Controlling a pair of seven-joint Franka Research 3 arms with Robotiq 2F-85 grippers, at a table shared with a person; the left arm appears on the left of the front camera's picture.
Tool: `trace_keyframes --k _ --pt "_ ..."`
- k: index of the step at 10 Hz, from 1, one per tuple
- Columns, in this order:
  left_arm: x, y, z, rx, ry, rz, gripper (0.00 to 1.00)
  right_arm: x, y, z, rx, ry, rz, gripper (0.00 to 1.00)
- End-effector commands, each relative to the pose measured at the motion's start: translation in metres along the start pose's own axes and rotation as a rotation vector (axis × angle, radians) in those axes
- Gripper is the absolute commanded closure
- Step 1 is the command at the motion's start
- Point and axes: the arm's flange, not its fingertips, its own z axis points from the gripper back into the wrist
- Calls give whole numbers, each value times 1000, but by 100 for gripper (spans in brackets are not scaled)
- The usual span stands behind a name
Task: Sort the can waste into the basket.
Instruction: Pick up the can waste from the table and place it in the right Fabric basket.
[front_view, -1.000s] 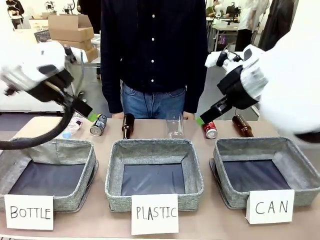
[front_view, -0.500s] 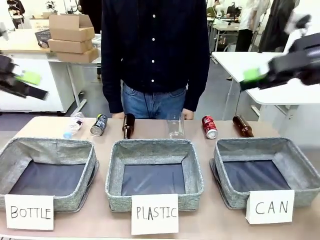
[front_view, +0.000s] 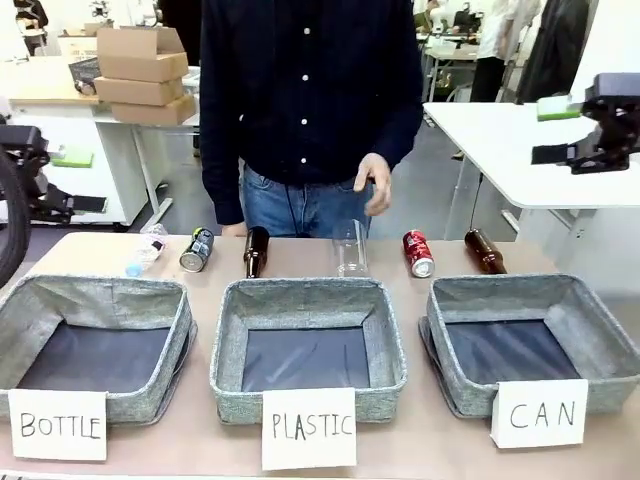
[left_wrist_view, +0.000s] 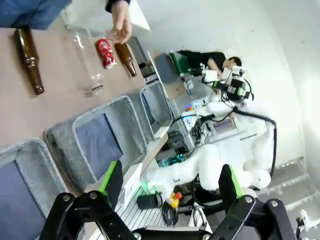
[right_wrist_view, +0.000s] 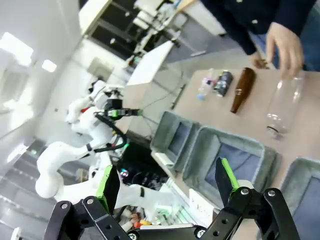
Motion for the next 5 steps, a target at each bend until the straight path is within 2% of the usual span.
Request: trace_keyframes --k 1,5 --pt "-4 -23 13 -20 11 -69 0 -1 7 1 100 14 31 0" --pt "-4 -23 13 -20 11 -69 0 -1 7 1 100 14 31 0"
